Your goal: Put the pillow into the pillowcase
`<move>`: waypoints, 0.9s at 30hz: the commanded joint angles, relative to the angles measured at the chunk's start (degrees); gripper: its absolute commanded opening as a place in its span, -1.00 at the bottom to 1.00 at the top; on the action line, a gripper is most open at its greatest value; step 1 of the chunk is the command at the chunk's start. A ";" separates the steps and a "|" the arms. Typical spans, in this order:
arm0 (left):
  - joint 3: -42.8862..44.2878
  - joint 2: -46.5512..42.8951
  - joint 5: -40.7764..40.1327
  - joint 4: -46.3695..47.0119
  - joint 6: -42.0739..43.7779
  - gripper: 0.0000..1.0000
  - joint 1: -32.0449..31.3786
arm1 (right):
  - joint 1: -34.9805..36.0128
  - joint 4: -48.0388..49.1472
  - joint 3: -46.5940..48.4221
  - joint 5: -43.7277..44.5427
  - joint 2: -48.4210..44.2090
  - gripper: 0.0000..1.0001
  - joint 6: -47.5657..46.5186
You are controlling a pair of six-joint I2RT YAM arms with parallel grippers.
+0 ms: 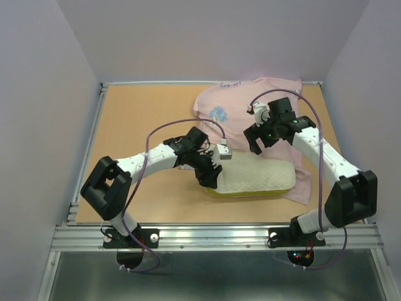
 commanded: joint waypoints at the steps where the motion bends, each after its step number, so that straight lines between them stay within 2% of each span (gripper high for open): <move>1: 2.98 -6.22 2.27 2.47 -6.35 0.29 7.22 | 0.65 -6.66 4.19 -7.12 -7.63 1.00 -6.34; 2: 3.77 -6.66 2.54 4.31 -7.93 0.32 9.25 | 1.00 -7.47 4.37 -10.10 -8.51 1.00 -6.70; 4: 6.40 -6.31 1.67 5.73 -11.98 0.37 15.47 | 3.36 -8.09 4.03 -10.75 -8.61 1.00 -6.27; 7: 9.21 -4.38 1.22 8.89 -16.02 0.43 20.77 | 8.45 -5.91 2.18 -8.03 -7.82 1.00 -4.69; 11: 11.42 -0.17 -0.80 11.35 -20.24 0.45 27.62 | 13.91 0.16 2.44 0.22 -4.22 1.00 1.10; 13: 12.39 1.59 -3.95 12.41 -21.91 0.47 28.86 | 16.55 1.75 4.63 5.31 0.52 1.00 4.61; 15: 12.83 2.39 -6.50 14.16 -22.80 0.49 29.66 | 17.08 1.84 6.65 6.13 3.16 1.00 7.08; 16: 13.35 2.65 -10.25 14.69 -22.97 0.50 29.66 | 17.78 2.02 6.75 5.52 4.21 1.00 7.88; 21: 17.74 9.31 -14.78 16.19 -26.03 0.50 29.74 | 19.28 3.07 3.24 8.41 11.67 1.00 12.45; 22: 19.23 10.38 -13.82 16.37 -26.83 0.49 29.75 | 19.20 3.94 0.97 8.76 12.83 0.89 12.72; 23: 19.59 12.22 -12.76 18.19 -27.71 0.46 29.75 | 19.19 4.47 -0.18 8.07 13.36 0.34 12.98; 25: 19.77 13.63 -10.30 20.66 -30.78 0.43 29.66 | 19.11 6.05 -2.55 6.75 12.14 -0.19 13.51; 26: 19.69 15.21 -7.60 23.46 -31.93 0.38 29.66 | 19.19 7.19 -3.61 5.52 9.96 -0.78 13.60; 27: 19.77 16.18 -5.92 24.53 -32.64 0.36 29.66 | 19.11 7.46 -3.71 5.60 8.89 -0.99 13.60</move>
